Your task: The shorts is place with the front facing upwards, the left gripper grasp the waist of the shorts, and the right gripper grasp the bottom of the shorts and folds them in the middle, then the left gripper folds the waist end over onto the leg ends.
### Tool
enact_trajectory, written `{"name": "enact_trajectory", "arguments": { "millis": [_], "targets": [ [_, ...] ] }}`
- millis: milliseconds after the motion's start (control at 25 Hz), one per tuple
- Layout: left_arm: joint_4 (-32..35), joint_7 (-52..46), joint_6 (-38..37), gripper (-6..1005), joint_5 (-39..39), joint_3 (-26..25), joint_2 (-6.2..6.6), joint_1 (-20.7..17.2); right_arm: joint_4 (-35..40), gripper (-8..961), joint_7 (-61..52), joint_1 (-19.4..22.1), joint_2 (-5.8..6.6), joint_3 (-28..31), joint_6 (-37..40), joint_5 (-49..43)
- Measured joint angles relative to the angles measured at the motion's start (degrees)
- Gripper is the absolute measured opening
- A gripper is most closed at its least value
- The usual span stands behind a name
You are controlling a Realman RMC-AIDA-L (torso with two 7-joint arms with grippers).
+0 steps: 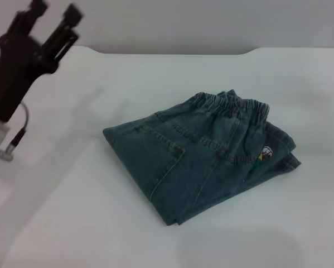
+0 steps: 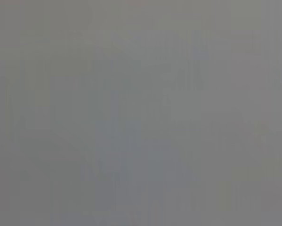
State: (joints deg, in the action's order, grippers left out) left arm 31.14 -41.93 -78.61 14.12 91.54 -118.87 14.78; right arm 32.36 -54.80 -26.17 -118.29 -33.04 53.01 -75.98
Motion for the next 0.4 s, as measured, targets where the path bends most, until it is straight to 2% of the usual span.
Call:
{"name": "enact_trajectory", "arguments": {
  "millis": [80,240,400],
  "targets": [
    [-4.2,2.8,-1.4,840,-5.9,2.5,-0.13,0.2,-0.7,336,2.4,-0.1,0.03,0.0,0.3,2.0],
    [-7.2,6.1,-1.6,840,-15.1,8.6,-0.13,-0.1,-2.5,336,8.5,-0.1,0.18,-0.1,1.2,7.0],
    [-7.8,7.0,-1.4,840,-18.5,12.1,-0.07,-0.3,-3.4,336,10.3,0.1,0.33,0.1,2.0,9.3]
  ]
}}
